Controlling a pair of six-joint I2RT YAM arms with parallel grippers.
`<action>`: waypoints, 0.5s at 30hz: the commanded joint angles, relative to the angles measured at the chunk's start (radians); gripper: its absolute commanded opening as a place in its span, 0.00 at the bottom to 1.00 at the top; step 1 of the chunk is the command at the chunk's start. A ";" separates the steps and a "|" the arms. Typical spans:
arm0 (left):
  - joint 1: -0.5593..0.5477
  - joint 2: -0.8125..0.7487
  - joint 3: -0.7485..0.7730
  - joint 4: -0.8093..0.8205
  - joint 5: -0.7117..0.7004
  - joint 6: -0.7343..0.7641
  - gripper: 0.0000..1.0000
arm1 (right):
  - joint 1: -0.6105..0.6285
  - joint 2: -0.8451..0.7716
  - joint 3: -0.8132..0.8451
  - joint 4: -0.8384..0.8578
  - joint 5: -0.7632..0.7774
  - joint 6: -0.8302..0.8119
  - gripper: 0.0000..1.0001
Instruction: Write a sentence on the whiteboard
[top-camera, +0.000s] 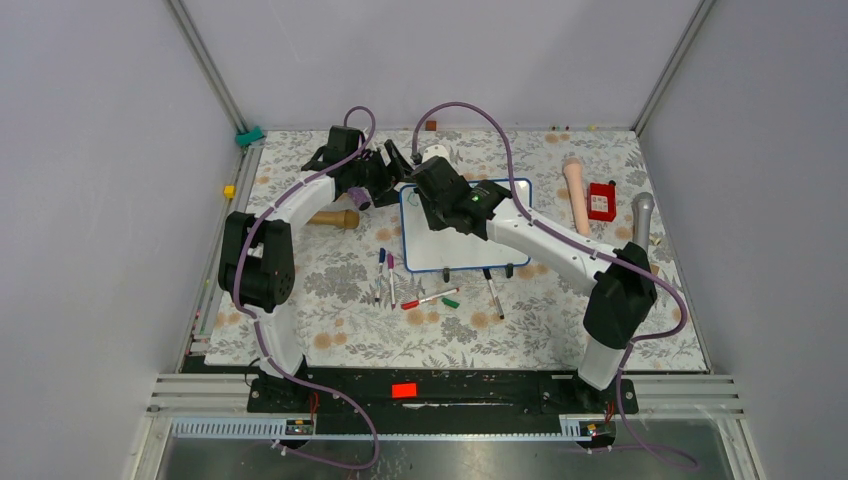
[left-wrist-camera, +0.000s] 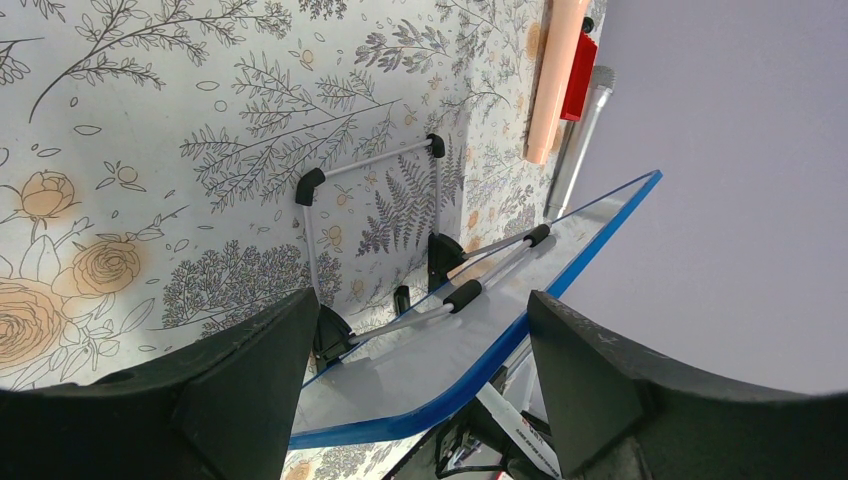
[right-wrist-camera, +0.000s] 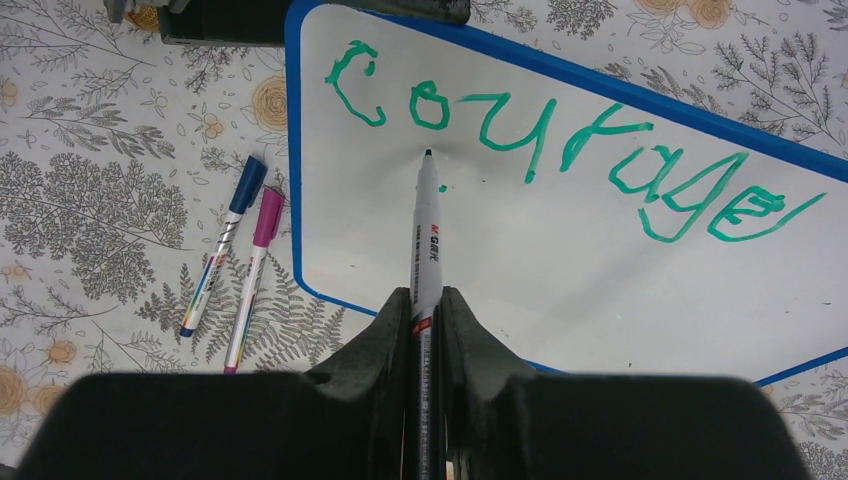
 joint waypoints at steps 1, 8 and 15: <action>-0.007 -0.037 -0.007 0.003 0.038 0.013 0.77 | 0.000 0.005 0.026 0.001 0.014 -0.006 0.00; -0.007 -0.037 -0.008 0.004 0.040 0.013 0.77 | 0.000 0.006 0.008 0.002 0.013 -0.003 0.00; -0.007 -0.037 -0.007 0.004 0.042 0.015 0.77 | 0.000 0.003 -0.014 0.002 0.015 0.000 0.00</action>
